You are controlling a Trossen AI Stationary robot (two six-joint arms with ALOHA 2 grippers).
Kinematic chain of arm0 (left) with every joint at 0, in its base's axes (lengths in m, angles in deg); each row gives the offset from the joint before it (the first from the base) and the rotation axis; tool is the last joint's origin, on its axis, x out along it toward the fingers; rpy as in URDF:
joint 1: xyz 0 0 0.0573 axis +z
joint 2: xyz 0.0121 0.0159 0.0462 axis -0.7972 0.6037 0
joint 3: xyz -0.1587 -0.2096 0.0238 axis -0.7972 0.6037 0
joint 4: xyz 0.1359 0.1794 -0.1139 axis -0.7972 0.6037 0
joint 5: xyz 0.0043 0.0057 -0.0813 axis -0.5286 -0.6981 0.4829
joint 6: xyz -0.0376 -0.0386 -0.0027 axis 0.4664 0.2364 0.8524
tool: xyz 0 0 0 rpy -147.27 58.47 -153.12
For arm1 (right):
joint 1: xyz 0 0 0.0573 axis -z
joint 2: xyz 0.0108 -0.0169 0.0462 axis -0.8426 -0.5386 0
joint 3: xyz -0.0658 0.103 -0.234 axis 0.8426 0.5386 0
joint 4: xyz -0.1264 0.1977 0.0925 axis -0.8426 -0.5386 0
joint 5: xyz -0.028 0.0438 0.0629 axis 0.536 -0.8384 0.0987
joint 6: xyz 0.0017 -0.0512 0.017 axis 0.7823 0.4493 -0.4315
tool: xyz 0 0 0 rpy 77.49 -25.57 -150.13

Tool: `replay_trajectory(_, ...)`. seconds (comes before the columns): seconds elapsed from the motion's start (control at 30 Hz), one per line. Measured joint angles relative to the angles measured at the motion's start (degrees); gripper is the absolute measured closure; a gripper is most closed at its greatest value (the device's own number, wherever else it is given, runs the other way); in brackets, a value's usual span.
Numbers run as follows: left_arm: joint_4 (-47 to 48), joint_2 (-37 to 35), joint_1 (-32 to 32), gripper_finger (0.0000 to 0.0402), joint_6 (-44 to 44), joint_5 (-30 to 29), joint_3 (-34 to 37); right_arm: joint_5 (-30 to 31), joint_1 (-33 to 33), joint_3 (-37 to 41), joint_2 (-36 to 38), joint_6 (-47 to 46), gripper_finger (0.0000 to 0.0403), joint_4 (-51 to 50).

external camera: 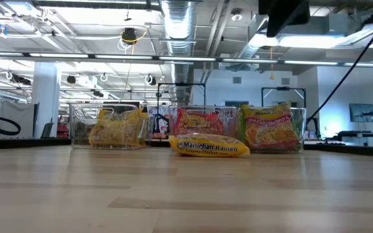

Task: Sort Maruchan noodles
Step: Put the orange noodle pack into the middle transparent bin

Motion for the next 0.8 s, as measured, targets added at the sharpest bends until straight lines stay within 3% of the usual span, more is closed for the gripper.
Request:
replay_trajectory(0.53,-19.1,0.0,3.5,0.0221,-4.1,10.3,12.9,0.1,-1.1,0.0,0.0,-0.3,0.0176,4.9)
replay_trajectory(0.8,-28.2,0.0,5.2,0.0221,-0.5,10.9,19.5,0.1,-1.1,0.0,0.0,-0.2,0.0176,4.9)
